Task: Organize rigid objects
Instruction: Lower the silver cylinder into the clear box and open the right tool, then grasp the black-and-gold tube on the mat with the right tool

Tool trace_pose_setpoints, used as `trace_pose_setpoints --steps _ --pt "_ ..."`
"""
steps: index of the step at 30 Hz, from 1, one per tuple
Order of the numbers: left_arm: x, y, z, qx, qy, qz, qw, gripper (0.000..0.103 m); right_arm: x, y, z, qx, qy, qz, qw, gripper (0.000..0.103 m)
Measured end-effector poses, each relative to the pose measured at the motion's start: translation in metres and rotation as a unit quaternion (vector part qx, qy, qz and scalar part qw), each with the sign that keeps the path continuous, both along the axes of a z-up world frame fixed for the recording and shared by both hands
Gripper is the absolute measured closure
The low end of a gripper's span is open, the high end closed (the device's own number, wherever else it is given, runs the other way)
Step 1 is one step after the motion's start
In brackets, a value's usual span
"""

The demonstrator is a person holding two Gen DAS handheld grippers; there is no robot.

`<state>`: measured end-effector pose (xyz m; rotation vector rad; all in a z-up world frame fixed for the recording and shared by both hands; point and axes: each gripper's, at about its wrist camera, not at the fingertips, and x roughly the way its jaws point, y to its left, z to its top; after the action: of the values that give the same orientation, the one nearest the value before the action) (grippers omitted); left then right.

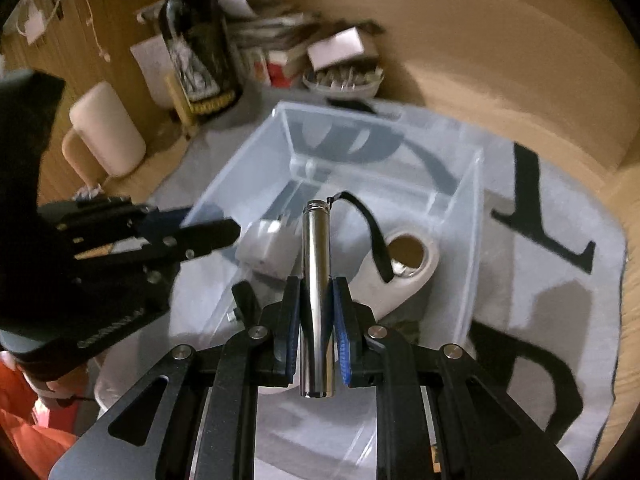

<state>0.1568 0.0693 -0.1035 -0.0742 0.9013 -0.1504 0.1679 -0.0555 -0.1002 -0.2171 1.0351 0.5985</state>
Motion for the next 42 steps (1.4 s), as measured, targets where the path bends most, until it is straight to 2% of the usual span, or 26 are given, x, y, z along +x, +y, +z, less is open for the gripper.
trace_pose_setpoints --steps 6,13,18,23,26,31,35,42 --pt "0.0 0.0 0.0 -0.001 0.0 -0.002 1.0 0.088 -0.004 0.006 -0.008 -0.014 0.012 0.013 1.0 0.088" --pt "0.001 0.0 0.0 -0.001 0.0 -0.002 1.0 0.088 -0.005 0.003 0.003 -0.014 -0.01 0.004 1.0 0.087" --pt "0.001 0.0 0.0 0.0 0.0 -0.002 1.0 0.088 -0.005 -0.012 0.015 0.001 -0.035 -0.023 0.999 0.069" --pt "0.001 0.0 0.0 0.002 0.001 -0.003 1.0 0.088 -0.006 -0.04 0.039 0.016 -0.073 -0.071 0.995 0.059" --pt "0.001 0.0 0.0 0.002 0.001 -0.003 1.0 0.088 -0.009 -0.062 0.053 0.021 -0.1 -0.104 0.989 0.049" --pt "0.001 0.0 0.0 0.003 0.001 -0.002 1.0 0.088 -0.011 -0.097 0.066 0.017 -0.123 -0.156 0.98 0.048" --pt "0.001 0.0 0.0 0.005 0.002 -0.002 1.0 0.088 -0.015 -0.12 0.059 0.014 -0.115 -0.185 0.976 0.048" --pt "0.001 0.0 0.0 0.007 0.002 -0.002 1.0 0.088 -0.021 -0.14 0.014 0.001 -0.052 -0.213 0.976 0.048"
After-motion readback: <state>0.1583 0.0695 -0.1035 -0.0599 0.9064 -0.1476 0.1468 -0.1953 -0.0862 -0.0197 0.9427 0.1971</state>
